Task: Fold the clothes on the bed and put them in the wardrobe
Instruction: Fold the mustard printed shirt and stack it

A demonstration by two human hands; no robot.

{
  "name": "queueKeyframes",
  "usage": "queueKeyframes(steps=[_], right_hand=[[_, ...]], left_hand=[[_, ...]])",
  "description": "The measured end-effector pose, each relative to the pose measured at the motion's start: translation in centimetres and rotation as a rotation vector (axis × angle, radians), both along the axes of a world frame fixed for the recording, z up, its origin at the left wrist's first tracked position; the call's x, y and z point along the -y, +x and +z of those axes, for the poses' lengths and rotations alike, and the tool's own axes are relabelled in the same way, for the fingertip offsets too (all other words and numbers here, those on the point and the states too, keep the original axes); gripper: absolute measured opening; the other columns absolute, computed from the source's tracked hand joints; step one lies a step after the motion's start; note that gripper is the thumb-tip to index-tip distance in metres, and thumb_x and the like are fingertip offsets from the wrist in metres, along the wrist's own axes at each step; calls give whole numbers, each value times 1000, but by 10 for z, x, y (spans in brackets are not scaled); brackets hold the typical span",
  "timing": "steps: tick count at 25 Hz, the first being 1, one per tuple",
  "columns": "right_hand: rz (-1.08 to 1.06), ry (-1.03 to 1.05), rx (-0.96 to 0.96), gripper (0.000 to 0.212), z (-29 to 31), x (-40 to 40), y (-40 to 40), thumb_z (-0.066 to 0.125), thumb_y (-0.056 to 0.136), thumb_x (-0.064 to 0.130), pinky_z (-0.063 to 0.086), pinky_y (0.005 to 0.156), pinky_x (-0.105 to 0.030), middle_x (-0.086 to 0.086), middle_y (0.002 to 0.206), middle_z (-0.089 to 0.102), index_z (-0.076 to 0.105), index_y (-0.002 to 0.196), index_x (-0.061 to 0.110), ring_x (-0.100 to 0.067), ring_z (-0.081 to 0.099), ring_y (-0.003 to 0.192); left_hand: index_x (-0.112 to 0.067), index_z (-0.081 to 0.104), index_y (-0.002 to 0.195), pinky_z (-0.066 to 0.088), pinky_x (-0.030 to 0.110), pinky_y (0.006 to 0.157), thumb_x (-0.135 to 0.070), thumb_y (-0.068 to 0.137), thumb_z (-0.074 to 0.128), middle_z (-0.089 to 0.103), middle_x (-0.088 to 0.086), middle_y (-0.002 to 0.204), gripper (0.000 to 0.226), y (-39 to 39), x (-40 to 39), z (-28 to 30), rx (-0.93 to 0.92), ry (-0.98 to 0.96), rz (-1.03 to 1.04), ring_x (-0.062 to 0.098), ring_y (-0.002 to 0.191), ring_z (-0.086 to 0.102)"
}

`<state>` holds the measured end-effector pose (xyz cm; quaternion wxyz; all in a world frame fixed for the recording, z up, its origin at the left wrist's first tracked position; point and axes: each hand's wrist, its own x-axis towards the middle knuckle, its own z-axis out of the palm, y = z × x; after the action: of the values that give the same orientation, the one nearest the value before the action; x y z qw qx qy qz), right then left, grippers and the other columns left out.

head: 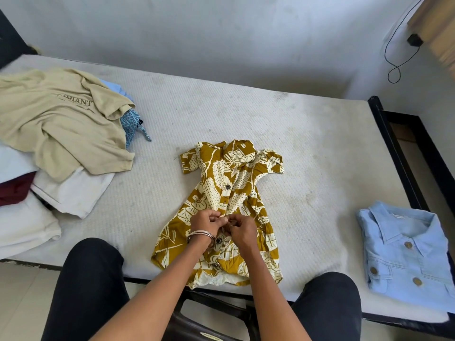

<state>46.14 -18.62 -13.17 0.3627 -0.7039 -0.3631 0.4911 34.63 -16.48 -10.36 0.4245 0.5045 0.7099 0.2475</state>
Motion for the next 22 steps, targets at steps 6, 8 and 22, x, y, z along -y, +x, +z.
queueKeyframes(steps=[6, 8, 22], right_hand=[[20, -1, 103, 7, 1, -2, -1, 74, 82, 6, 61, 68, -48, -5, 71, 73, 76, 85, 12, -26, 72, 70], [22, -4, 123, 8, 4, -3, -2, 74, 82, 5, 61, 67, -46, -6, 72, 73, 76, 89, 8, -25, 72, 69], [-13, -36, 77, 8, 26, -8, -7, 69, 87, 3, 62, 61, -43, -12, 71, 71, 67, 80, 5, -24, 71, 60]], left_hand=[[-2, 70, 99, 61, 41, 67, 9, 83, 66, 71, 18, 95, 20, -8, -4, -3, 345, -176, 202, 29, 78, 71], [-10, 71, 93, 60, 43, 72, 8, 82, 67, 72, 14, 93, 22, -8, -3, -3, 291, -132, 138, 27, 78, 71], [-9, 70, 108, 56, 29, 72, -5, 71, 81, 72, 5, 79, 39, 1, -1, 1, -141, 115, -101, 19, 73, 68]])
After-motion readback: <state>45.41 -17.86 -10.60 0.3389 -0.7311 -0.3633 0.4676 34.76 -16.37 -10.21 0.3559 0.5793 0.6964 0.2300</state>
